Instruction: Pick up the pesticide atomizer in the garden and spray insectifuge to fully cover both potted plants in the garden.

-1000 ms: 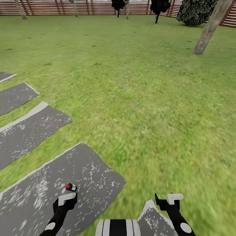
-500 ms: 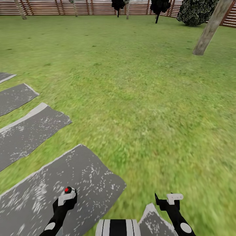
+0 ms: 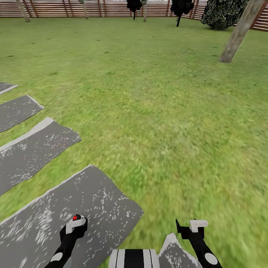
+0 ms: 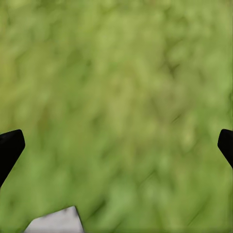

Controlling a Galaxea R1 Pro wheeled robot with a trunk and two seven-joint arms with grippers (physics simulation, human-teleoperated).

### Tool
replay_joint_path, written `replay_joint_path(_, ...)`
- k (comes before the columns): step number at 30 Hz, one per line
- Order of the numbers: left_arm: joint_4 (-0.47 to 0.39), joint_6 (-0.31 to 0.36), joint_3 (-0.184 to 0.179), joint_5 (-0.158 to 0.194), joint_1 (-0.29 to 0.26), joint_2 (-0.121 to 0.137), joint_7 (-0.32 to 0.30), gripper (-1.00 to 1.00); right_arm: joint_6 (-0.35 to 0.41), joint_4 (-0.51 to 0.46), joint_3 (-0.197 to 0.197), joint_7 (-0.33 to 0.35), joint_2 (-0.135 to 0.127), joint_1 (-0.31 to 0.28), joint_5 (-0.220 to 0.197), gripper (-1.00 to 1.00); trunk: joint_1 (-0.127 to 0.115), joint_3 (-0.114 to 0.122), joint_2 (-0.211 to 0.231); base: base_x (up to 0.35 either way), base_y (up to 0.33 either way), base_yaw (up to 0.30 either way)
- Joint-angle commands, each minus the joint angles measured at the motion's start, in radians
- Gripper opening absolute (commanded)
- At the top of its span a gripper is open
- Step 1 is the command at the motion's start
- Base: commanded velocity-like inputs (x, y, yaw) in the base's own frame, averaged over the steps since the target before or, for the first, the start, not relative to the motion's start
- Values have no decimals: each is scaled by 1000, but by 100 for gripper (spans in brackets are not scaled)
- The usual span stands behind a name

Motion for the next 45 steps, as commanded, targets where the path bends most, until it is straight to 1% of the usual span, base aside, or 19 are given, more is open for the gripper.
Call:
replay_joint_path(1,1,-3,0,2,0,0,0,100,-3,1,0,0,0,0,0,100,0,-1,0,0,0,0)
replay_joint_path(6,0,-3,0,3,0,0,0,100,-3,1,0,0,0,-1,0,100,0,-2,0,0,0,3)
replay_joint_path(9,0,-3,0,3,0,0,0,100,-3,0,0,0,0,0,0,100,1,-17,-1,0,0,36)
replay_joint_path(15,0,-3,0,4,0,0,0,100,-9,-11,-2,2,-1,0,-2,100,1,-19,-1,0,0,10)
replay_joint_path(17,0,-3,0,3,0,-1,0,100,-10,-39,-3,2,-1,0,-2,100,1,-19,-1,0,0,1)
replay_joint_path(21,0,-3,0,3,0,-1,0,100,-10,-124,-2,2,-2,1,-3,100,1,-19,-1,0,0,0)
replay_joint_path(24,0,-3,0,4,0,0,1,100,-4,-209,-2,0,-4,1,-3,100,1,-19,-1,0,0,0)
replay_joint_path(26,0,-3,0,4,0,0,0,100,-3,-220,-2,0,-3,1,-1,100,1,-19,-1,0,0,0)
replay_joint_path(30,0,-3,0,4,0,0,1,100,-3,-225,0,-1,-1,1,0,100,3,-34,-2,0,0,0)
replay_joint_path(37,0,-3,0,6,0,0,1,100,-4,-223,0,-2,0,1,2,100,3,-34,-2,0,0,7)
replay_joint_path(41,0,-2,0,4,0,0,2,100,-4,-208,0,-2,0,1,0,100,3,-34,-2,0,0,168)
replay_joint_path(45,0,-2,0,3,0,-1,2,100,-5,-205,-1,-1,0,1,0,100,3,-34,-2,2,0,32)
